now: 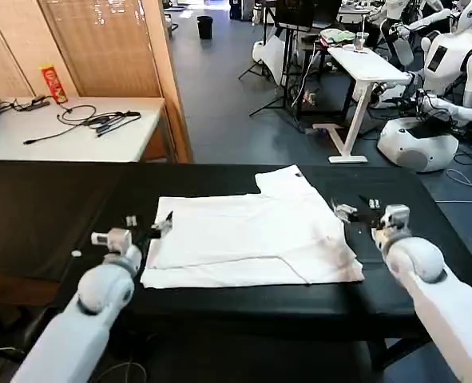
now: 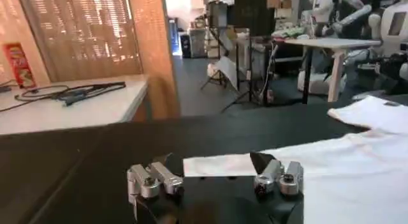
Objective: Fold and organize the clothes.
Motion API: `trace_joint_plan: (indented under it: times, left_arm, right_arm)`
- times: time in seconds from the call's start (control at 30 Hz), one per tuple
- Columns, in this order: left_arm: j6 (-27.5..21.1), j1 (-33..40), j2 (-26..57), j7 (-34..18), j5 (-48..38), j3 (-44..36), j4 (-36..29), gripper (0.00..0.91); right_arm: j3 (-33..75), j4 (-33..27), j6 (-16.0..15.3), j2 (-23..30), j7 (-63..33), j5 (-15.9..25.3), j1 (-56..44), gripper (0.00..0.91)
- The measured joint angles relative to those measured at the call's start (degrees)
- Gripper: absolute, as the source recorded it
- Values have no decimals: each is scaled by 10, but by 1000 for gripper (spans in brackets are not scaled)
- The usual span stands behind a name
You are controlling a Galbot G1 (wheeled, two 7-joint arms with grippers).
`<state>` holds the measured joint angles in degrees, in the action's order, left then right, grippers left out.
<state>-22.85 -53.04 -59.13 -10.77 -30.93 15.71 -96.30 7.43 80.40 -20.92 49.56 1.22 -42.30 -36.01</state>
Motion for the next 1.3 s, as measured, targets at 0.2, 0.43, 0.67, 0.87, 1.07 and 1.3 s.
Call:
trace_joint_plan:
  times: [0.2, 0.43, 0.67, 0.87, 1.07, 1.3]
  left_arm:
    - [-7, 68, 3, 10, -29, -32, 77, 878]
    - [-12, 124, -6, 17, -46, -63, 150, 878]
    - [-11, 164, -22, 26, -25, -82, 205, 878]
    - [-3, 194, -36, 32, -2, -87, 251, 878]
    - [-3, 194, -39, 32, 4, -84, 264, 878]
    - [-3, 181, -42, 34, 5, -76, 261, 780]
  right_arm:
    - [-64, -98, -21, 37, 32, 29, 90, 878]
    - [-103, -185, -22, 87, 38, 50, 155, 878]
    - [-121, -256, -29, 130, 49, 50, 199, 878]
    - [-121, -311, -24, 167, 54, 76, 222, 878]
    - [-112, -360, -9, 202, 54, 106, 232, 878]
    - [-114, -384, -8, 221, 55, 127, 236, 878]
